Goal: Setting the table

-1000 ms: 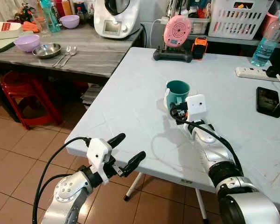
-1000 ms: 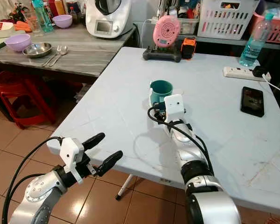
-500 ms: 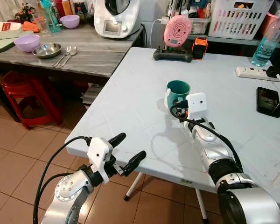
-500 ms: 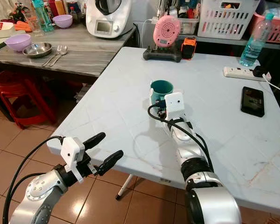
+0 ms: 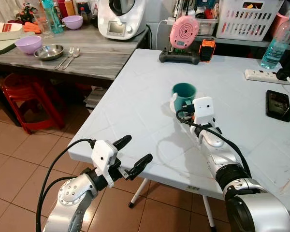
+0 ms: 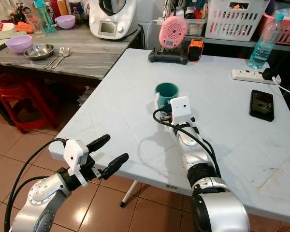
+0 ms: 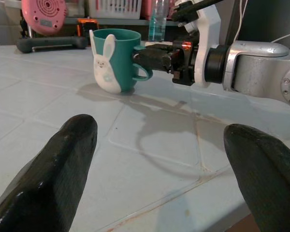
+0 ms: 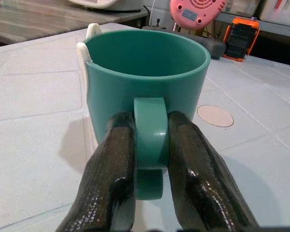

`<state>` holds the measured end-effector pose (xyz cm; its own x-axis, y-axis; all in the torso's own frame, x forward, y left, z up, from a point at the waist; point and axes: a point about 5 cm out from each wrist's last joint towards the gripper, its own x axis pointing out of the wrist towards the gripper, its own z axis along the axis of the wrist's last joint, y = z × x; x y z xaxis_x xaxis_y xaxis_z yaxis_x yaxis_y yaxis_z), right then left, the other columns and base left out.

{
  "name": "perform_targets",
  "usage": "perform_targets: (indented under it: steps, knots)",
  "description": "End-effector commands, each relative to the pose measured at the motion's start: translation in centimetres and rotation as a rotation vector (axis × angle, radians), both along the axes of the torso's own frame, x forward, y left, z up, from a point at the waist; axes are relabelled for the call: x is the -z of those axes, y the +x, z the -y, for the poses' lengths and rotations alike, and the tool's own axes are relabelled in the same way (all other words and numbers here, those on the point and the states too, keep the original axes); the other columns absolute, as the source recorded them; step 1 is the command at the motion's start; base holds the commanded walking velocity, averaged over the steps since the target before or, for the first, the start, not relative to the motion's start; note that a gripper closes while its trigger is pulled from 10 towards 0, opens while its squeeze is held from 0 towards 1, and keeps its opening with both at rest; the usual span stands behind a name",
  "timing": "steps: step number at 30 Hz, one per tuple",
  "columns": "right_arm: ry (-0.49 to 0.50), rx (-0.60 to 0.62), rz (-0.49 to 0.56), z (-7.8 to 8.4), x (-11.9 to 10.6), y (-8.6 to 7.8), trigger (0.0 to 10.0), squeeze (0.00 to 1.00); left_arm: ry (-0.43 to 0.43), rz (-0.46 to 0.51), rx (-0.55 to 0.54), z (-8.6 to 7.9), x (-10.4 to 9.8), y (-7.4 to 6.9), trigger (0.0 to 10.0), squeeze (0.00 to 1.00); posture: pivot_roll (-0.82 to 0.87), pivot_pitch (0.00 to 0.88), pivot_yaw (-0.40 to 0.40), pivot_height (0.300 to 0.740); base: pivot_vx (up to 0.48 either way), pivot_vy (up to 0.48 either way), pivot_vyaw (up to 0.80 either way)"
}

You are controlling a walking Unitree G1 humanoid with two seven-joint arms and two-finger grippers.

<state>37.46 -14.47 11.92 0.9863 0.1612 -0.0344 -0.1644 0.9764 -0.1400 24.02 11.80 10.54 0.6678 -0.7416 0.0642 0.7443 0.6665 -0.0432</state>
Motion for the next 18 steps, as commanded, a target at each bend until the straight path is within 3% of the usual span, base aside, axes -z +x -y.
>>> perform_targets:
  steps: [1,6,9,13,14,15,16,18]
  knots:
    - [0.016,0.006,0.025,-0.1,-0.8,0.4,0.0,0.0,0.016,0.007,0.02,0.1,0.1,0.1,10.0,0.0,0.07,0.02,0.033,0.74,0.0,0.0,0.0]
    - [0.052,0.021,0.045,0.1,-0.9,0.2,0.0,0.0,0.022,0.025,-0.005,0.0,0.0,0.3,10.0,0.0,0.07,0.015,0.033,0.74,0.0,0.0,0.0]
    - [0.106,0.05,0.102,0.7,-1.5,-0.2,0.0,0.0,0.047,0.049,-0.119,-0.6,-0.1,1.1,10.0,0.0,0.07,0.0,0.031,0.74,0.0,0.0,0.0]
    - [0.132,0.069,0.145,0.9,-1.9,-1.1,0.0,0.0,0.079,0.012,-0.284,-1.6,0.5,2.4,10.0,0.0,0.06,0.0,0.034,0.74,0.0,0.0,0.0]
    - [0.132,0.069,0.145,0.9,-1.9,-1.1,0.0,0.0,0.079,0.012,-0.284,-1.6,0.5,2.4,10.0,0.0,0.06,0.0,0.034,0.74,0.0,0.0,0.0]
    - [0.134,0.076,0.156,1.0,-1.8,-1.6,1.0,0.0,0.091,-0.014,-0.337,-2.0,0.8,2.9,10.0,0.0,0.05,0.0,0.035,0.74,0.0,0.0,0.0]
    - [0.147,0.102,0.189,1.2,-1.6,-3.1,10.0,0.0,0.067,-0.076,-0.369,-2.5,1.3,3.4,10.0,0.0,0.04,0.0,0.039,0.74,0.0,0.0,0.0]
    - [0.157,0.115,0.233,1.2,-1.6,-4.5,10.0,0.0,0.061,-0.077,-0.364,-2.7,1.2,3.6,10.0,0.0,0.04,0.0,0.044,0.74,0.0,0.0,0.0]
